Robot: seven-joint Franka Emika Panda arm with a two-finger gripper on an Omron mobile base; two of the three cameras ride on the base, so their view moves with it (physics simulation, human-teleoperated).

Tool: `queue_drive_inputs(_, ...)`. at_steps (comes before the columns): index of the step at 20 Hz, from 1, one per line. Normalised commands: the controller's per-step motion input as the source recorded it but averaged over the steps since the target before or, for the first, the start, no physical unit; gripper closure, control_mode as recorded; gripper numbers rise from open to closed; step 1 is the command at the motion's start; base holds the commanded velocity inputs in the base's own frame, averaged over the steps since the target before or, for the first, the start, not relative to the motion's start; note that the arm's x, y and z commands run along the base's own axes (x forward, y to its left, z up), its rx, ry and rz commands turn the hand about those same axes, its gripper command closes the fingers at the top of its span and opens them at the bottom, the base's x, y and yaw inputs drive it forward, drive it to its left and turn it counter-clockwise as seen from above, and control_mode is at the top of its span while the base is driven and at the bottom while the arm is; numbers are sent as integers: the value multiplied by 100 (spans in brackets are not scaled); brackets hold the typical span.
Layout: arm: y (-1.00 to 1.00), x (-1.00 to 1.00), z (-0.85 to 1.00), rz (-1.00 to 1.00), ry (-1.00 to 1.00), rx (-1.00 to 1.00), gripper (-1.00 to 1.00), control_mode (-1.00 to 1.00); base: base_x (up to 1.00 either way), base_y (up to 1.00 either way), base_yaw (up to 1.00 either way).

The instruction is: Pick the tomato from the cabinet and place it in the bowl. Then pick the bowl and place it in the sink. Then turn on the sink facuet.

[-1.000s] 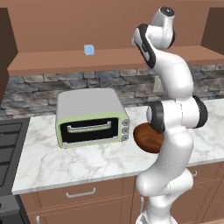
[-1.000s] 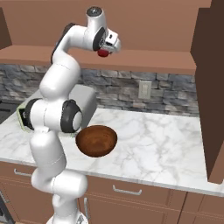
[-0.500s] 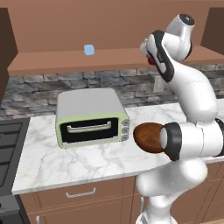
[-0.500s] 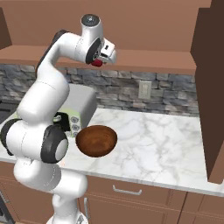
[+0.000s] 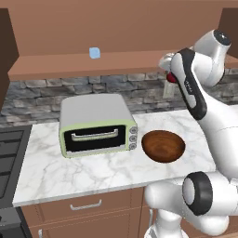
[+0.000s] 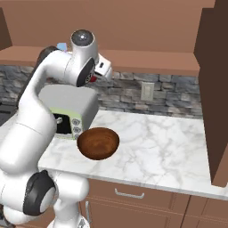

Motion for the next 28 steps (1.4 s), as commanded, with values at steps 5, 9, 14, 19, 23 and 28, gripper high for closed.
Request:
queue_drive_inputs(5,0,-100,-61,0,13,0,100,-100,0,0,0)
queue_drive_inputs(9,0,-71,-100,0,16,-5,100,-100,0,0,0)
queue_drive_inputs(14,0,-5,-100,0,17,-1,100,-100,0,0,0)
queue_drive_inputs(19,0,9,-91,0,9,0,100,-100,0,0,0)
queue_drive_inputs(23,1,23,-57,0,2,0,100,-100,0,0,0)
queue_drive_inputs(28,9,33,-51,0,1,-3,100,-100,0,0,0)
